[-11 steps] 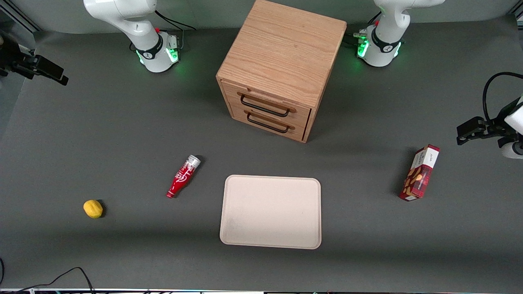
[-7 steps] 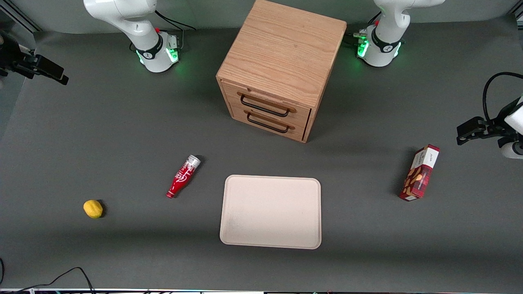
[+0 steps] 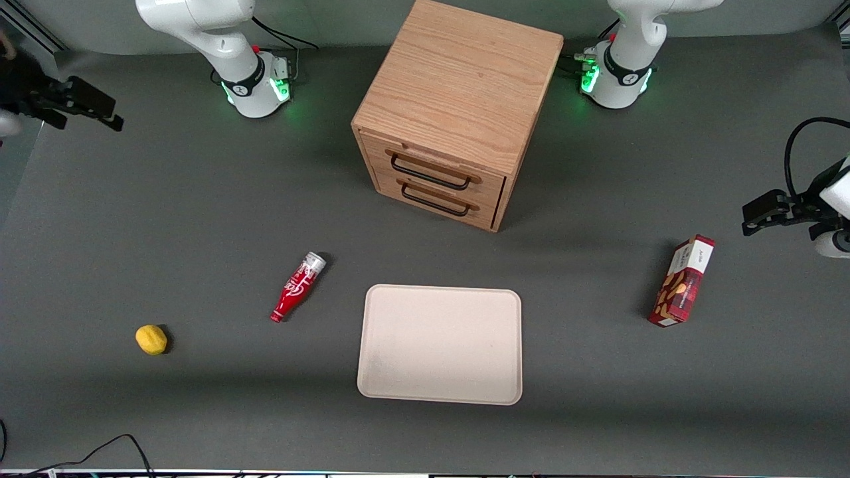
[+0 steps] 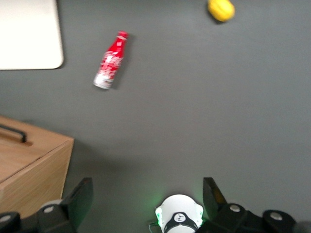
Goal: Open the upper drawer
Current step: 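Lift the right gripper from its rest pose toward the wooden cabinet, then move the right gripper to the upper drawer's black handle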
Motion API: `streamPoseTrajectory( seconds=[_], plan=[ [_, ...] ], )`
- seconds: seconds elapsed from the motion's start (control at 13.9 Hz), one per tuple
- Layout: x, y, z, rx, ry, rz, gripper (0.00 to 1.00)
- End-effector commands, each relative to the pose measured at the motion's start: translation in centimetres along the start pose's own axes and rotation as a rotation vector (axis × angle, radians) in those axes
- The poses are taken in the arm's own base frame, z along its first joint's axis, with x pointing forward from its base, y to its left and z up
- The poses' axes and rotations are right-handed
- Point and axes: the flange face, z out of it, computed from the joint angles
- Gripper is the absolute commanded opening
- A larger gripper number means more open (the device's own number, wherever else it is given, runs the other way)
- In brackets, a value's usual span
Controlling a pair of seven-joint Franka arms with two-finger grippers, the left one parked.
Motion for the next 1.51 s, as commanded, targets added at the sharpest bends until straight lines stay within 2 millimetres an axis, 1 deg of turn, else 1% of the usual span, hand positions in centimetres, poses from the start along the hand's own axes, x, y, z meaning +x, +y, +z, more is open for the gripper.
streamPoseTrajectory(
  seconds=[0.0, 0.07, 0.14, 0.22, 0.29, 0.43, 0.58, 0.72, 0.79, 0.86, 0.94, 1.08, 1.15, 1.3, 1.37, 1.44],
  plan=[
    [2.7, -3.2, 0.0, 0.076, -0.019, -0.120, 1.00],
    [3.1, -5.5, 0.0, 0.078, -0.017, -0.206, 1.00],
    [3.5, -7.2, 0.4, 0.079, -0.023, -0.319, 1.00],
    [3.9, -8.8, 1.2, 0.093, -0.032, -0.448, 1.00],
    [4.4, -11.1, 2.7, 0.124, -0.062, -0.547, 1.00],
    [5.4, -15.3, 4.3, 0.181, -0.074, -0.633, 1.00],
    [5.8, -19.9, 6.7, 0.213, -0.106, -0.715, 1.00],
    [5.8, -23.3, 8.6, 0.236, -0.112, -0.770, 1.00],
    [6.0, -24.7, 9.9, 0.248, -0.125, -0.792, 1.00],
    [6.0, -26.5, 11.5, 0.267, -0.148, -0.824, 1.00],
    [5.7, -28.4, 12.6, 0.284, -0.154, -0.854, 1.00],
    [6.0, -31.3, 15.5, 0.327, -0.172, -0.891, 1.00],
    [6.3, -32.2, 17.0, 0.345, -0.183, -0.898, 1.00],
    [6.9, -33.9, 19.0, 0.371, -0.163, -0.897, 1.00],
    [7.4, -34.4, 19.9, 0.386, -0.147, -0.889, 1.00],
    [6.6, -35.9, 20.8, 0.386, -0.149, -0.910, 1.00]
  ],
)
